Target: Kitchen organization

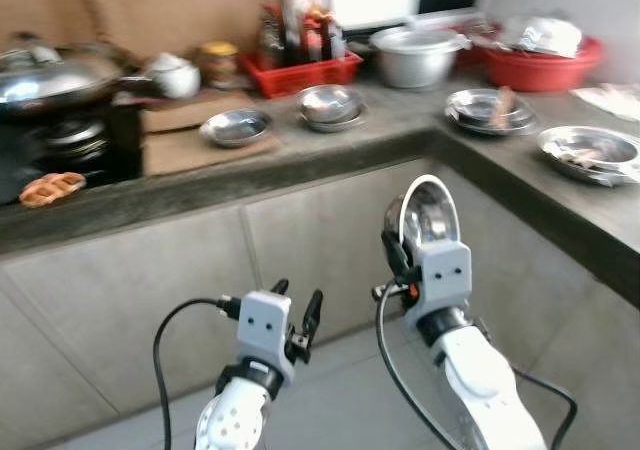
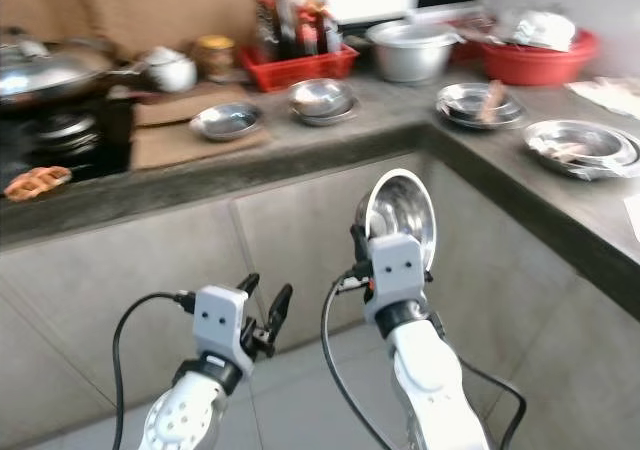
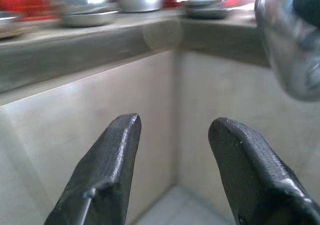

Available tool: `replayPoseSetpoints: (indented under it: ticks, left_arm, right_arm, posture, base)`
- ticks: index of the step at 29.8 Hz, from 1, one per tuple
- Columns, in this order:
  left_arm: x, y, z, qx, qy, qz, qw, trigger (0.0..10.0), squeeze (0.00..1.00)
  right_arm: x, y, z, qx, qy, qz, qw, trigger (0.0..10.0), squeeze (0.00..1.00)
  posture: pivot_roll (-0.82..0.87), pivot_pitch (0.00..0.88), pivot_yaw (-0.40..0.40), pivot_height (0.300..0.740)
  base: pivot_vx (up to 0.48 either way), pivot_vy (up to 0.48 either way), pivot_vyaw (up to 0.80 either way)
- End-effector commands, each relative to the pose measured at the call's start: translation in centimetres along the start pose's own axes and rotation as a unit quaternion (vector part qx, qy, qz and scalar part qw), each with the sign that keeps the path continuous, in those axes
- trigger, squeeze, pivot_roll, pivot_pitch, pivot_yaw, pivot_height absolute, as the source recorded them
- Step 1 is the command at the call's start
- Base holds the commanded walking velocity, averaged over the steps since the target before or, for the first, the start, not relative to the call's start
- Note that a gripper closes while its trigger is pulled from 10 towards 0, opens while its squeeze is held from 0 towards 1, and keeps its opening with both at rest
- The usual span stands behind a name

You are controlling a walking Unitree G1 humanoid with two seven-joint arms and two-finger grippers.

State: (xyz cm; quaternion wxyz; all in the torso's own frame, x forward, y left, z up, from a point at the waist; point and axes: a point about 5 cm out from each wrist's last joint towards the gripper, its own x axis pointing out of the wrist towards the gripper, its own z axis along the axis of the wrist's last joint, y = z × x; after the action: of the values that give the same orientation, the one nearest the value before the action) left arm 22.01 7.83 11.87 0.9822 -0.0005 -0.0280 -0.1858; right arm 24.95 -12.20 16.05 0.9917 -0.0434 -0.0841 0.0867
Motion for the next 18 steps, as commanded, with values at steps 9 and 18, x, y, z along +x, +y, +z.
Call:
replayPoseSetpoints:
  ticks: [9, 18]
  left_arm:
    - [-0.2, 0.43, -0.17, 0.002, 0.007, 0.005, 1.0, 10.0, 0.0]
    - [-0.16, 0.48, -0.2, 0.003, 0.008, 0.003, 1.0, 10.0, 0.0]
  right_arm:
    - [0.36, 0.85, 0.97, 0.009, -0.018, 0.005, 1.0, 10.0, 0.0]
    - [0.41, 0.98, 1.0, 0.012, -0.017, 0.002, 1.0, 10.0, 0.0]
  posture:
    - [0.02, 0.011, 0.033, 0.74]
    - [0.02, 0.012, 0.035, 0.74]
  base:
    - [0.0, 0.337, -0.79]
    - [0.0, 0.339, -0.79]
